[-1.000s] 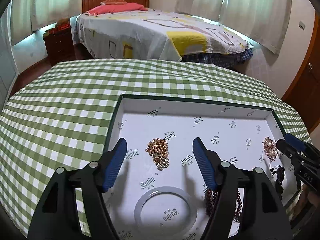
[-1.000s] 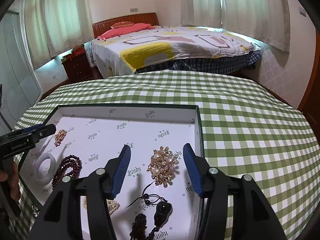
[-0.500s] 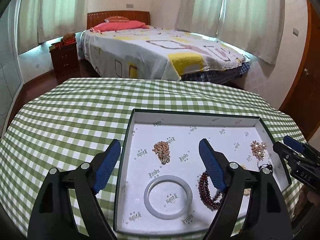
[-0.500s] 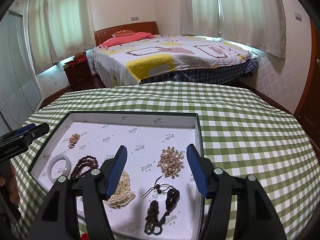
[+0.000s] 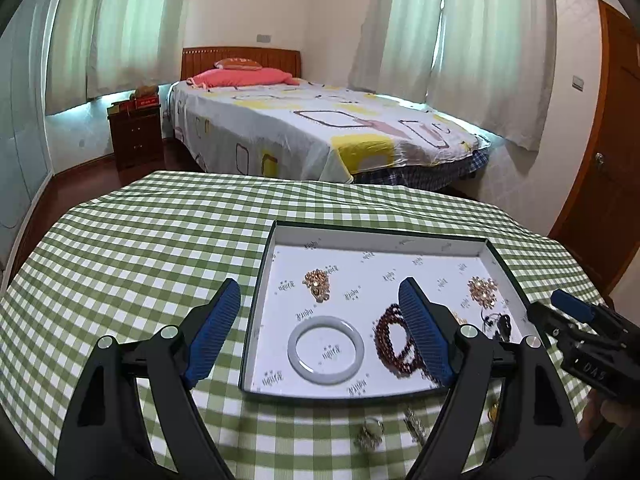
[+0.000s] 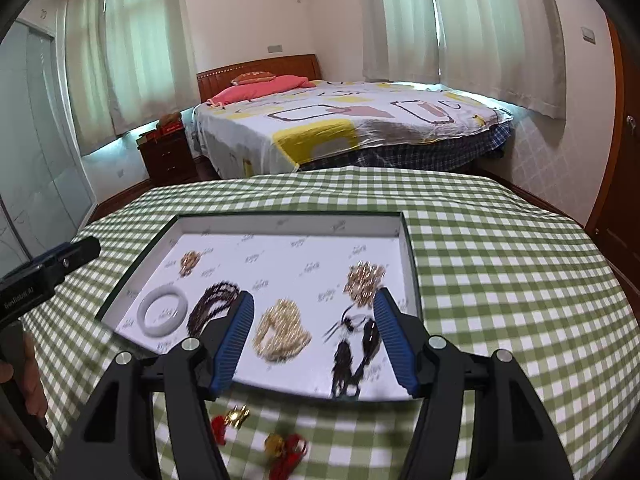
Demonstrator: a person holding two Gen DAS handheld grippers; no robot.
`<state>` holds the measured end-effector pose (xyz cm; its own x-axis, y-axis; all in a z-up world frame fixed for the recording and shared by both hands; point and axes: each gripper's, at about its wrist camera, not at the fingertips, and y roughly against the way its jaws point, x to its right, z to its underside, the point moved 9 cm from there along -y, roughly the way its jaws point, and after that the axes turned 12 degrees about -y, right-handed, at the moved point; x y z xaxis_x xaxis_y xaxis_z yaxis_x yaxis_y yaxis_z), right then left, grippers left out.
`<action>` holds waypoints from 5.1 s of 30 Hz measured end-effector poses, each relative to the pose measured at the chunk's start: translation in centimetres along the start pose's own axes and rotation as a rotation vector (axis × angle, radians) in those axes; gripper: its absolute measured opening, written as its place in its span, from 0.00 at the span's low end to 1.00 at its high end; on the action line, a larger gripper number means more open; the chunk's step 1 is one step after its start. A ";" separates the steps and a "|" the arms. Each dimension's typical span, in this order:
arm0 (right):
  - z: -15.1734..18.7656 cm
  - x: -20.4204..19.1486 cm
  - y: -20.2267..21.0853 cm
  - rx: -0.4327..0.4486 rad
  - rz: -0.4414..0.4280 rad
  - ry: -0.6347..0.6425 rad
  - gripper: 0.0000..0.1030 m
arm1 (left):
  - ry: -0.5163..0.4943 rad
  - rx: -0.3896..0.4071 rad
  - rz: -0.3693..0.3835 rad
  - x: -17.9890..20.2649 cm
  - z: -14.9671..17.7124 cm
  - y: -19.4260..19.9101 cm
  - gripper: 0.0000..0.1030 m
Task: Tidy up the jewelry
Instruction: 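Lift both open tools out of the box toward the remaining jewelry, then grasp the silver ring with the left tool while the right tool grasps the red tassel gold pendant, then carry the ring and the red tassel pendant over the box with both tools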
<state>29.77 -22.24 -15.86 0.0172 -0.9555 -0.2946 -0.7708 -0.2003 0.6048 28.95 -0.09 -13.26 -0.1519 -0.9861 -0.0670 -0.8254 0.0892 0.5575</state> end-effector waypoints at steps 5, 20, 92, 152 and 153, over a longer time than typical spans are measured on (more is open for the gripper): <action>2.1 -0.5 0.6 -0.019 0.000 0.017 0.59 | -0.001 0.011 -0.002 0.3 1.3 1.2 0.77; 8.1 0.0 1.0 -0.100 0.011 0.021 0.56 | -0.005 -0.056 0.006 1.1 7.1 2.1 0.77; 9.1 1.8 -1.1 -0.178 0.017 0.014 0.19 | -0.061 -0.250 0.154 6.1 11.4 -2.8 0.20; -3.4 -3.7 1.0 0.066 -0.039 0.100 0.19 | -0.087 0.000 0.142 5.0 -1.8 -1.7 0.20; -3.8 -3.9 0.6 0.070 -0.039 0.103 0.19 | -0.089 0.004 0.137 5.0 -2.3 -2.3 0.20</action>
<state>31.66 -19.49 -11.48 0.1100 -0.9652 -0.2371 -0.8110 -0.2251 0.5401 31.27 -5.59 -12.99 -0.3110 -0.9483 -0.0637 -0.7954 0.2230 0.5635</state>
